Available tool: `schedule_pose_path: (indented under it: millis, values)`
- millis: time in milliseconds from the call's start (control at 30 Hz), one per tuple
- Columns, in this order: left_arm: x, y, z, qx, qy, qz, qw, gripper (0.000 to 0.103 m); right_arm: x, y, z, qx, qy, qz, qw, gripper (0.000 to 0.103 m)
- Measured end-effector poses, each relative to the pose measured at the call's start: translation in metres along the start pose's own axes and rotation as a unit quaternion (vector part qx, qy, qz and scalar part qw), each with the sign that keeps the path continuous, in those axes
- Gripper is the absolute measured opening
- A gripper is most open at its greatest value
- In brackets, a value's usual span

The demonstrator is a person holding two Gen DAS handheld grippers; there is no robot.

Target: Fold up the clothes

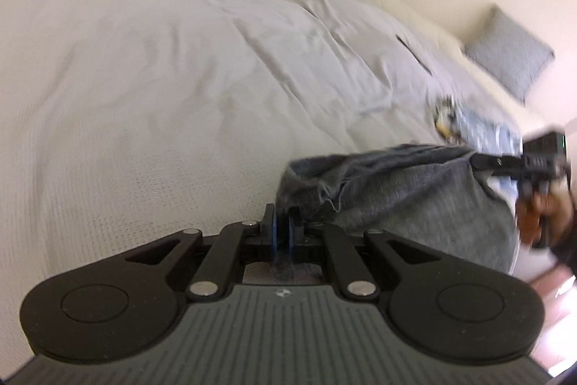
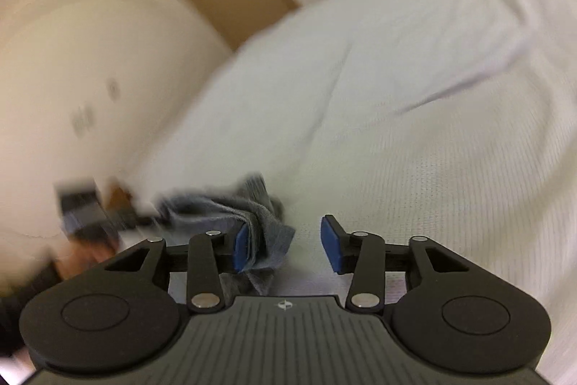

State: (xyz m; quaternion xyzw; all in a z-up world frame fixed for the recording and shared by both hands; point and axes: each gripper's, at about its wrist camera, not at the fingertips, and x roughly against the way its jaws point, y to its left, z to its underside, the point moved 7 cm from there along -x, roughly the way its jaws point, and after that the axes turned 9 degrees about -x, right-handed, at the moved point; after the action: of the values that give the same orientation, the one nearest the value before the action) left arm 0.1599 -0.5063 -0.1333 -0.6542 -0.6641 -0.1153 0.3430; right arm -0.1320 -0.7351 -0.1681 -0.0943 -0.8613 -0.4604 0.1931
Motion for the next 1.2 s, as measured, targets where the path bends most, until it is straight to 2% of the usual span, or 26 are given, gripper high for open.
schedule_pose_path:
  millis: [100, 200, 300, 367, 433, 533, 633, 667, 700, 733, 767, 833, 933, 1033, 1133, 1200]
  values:
    - [0.002, 0.007, -0.003, 0.022, -0.008, -0.004, 0.9997, 0.005, 0.017, -0.01, -0.006, -0.056, -0.062, -0.025, 0.996, 0.054]
    - [0.001, 0.005, -0.003, 0.026, -0.006, -0.003, 0.9996, 0.005, 0.032, -0.013, -0.002, -0.063, -0.084, -0.02, 0.994, 0.058]
    - [0.0, 0.003, -0.001, 0.037, -0.002, 0.002, 0.9993, 0.011, 0.041, -0.013, 0.01, -0.068, -0.077, -0.018, 0.995, 0.068]
    - [-0.001, 0.002, -0.001, 0.046, -0.003, 0.009, 0.9989, 0.017, 0.043, -0.013, 0.02, -0.079, -0.069, -0.022, 0.994, 0.071]
    - [-0.003, 0.0, -0.002, 0.047, -0.004, 0.015, 0.9988, 0.019, 0.036, -0.011, 0.031, -0.098, -0.058, -0.029, 0.993, 0.071]
    - [-0.007, -0.005, -0.004, 0.048, -0.005, 0.022, 0.9986, 0.03, 0.029, -0.014, 0.04, -0.129, -0.048, -0.045, 0.989, 0.071]
    - [-0.013, -0.008, -0.006, 0.043, -0.002, 0.023, 0.9988, 0.03, 0.018, -0.02, 0.043, -0.157, -0.045, -0.061, 0.985, 0.071]
    - [-0.015, -0.009, -0.007, 0.042, -0.003, 0.022, 0.9989, 0.028, 0.016, -0.022, 0.042, -0.164, -0.047, -0.066, 0.983, 0.069]
    - [-0.016, -0.01, -0.007, 0.043, -0.003, 0.02, 0.9989, 0.028, 0.014, -0.024, 0.04, -0.171, -0.048, -0.071, 0.982, 0.06]
    - [-0.016, -0.01, -0.007, 0.043, -0.004, 0.016, 0.9989, 0.019, 0.012, -0.026, 0.036, -0.178, -0.049, -0.073, 0.98, 0.051]
    - [-0.016, -0.01, -0.007, 0.044, -0.006, 0.01, 0.999, 0.005, 0.011, -0.029, 0.032, -0.183, -0.05, -0.067, 0.98, 0.031]
    - [-0.007, -0.01, -0.008, 0.044, -0.025, -0.001, 0.9987, 0.003, 0.011, -0.035, 0.025, -0.192, -0.053, -0.056, 0.978, 0.01]
    - [0.016, -0.012, -0.012, 0.044, -0.068, -0.017, 0.9966, 0.003, 0.015, -0.032, 0.015, -0.169, -0.07, -0.037, 0.983, 0.006]
    - [0.03, -0.012, -0.013, 0.051, -0.092, -0.026, 0.9941, 0.002, 0.028, -0.002, 0.005, -0.09, -0.088, -0.029, 0.992, 0.004]
    - [0.021, -0.002, -0.009, 0.069, -0.079, -0.038, 0.9937, 0.002, 0.019, 0.013, -0.003, -0.043, -0.081, -0.016, 0.996, 0.004]
    - [0.011, 0.006, -0.004, 0.081, -0.064, -0.048, 0.9935, 0.002, 0.003, 0.003, -0.009, -0.038, -0.069, 0.01, 0.997, 0.004]
